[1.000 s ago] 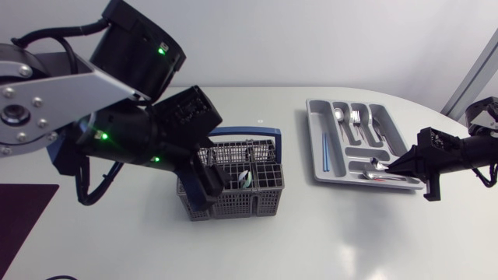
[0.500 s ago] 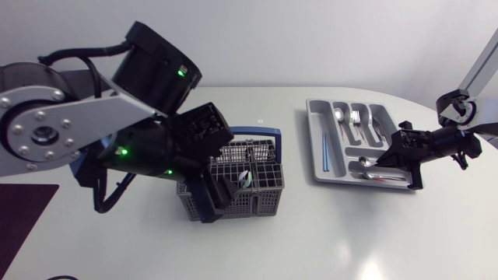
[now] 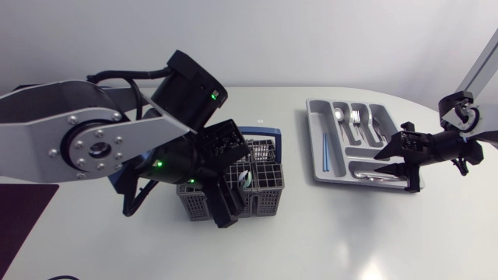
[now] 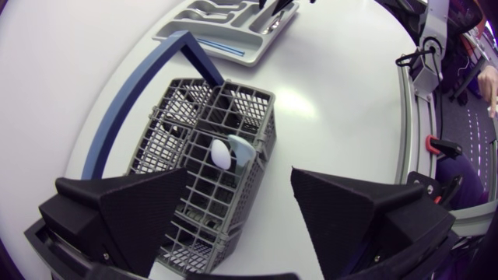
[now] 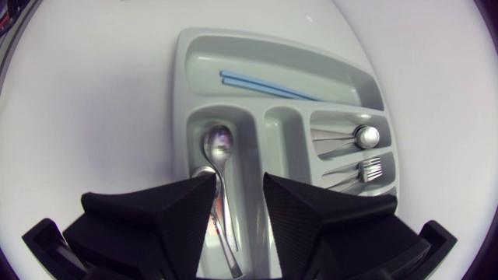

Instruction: Unload the cutlery basket into the drawer organizer.

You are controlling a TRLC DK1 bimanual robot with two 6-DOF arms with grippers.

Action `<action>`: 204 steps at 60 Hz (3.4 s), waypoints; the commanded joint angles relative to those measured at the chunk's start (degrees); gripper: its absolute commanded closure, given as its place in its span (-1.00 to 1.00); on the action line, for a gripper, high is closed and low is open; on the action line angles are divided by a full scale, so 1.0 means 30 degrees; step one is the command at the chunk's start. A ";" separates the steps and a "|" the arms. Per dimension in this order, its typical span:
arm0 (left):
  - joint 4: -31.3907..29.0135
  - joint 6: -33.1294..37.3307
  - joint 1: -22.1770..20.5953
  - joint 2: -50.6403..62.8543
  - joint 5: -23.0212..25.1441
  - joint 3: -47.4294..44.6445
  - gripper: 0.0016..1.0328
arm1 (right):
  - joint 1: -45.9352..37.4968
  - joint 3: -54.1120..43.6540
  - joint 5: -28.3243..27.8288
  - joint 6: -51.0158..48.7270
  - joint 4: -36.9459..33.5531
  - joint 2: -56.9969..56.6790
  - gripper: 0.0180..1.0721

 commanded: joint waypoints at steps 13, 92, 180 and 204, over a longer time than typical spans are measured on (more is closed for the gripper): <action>0.2732 0.0007 -0.1397 0.0276 -0.3631 -0.1575 -0.88 | -0.0309 -0.3135 -0.2558 0.2048 -0.0095 -0.4778 -0.90; 0.7097 -0.0169 -0.2071 0.2092 -0.6825 -0.3069 -0.15 | -0.1276 -0.7706 -0.5898 0.2663 -0.1120 -1.0022 -0.90; 0.5867 0.4753 -0.1544 -0.3357 -0.4452 -0.4153 -0.23 | -0.0397 -0.9493 -0.6571 0.2927 -0.2731 -1.3684 -0.90; 0.3083 1.2370 0.0683 -0.2419 0.0382 -0.1926 -0.40 | -0.0866 -0.9756 -0.6659 0.2370 -0.2819 -1.4007 -0.91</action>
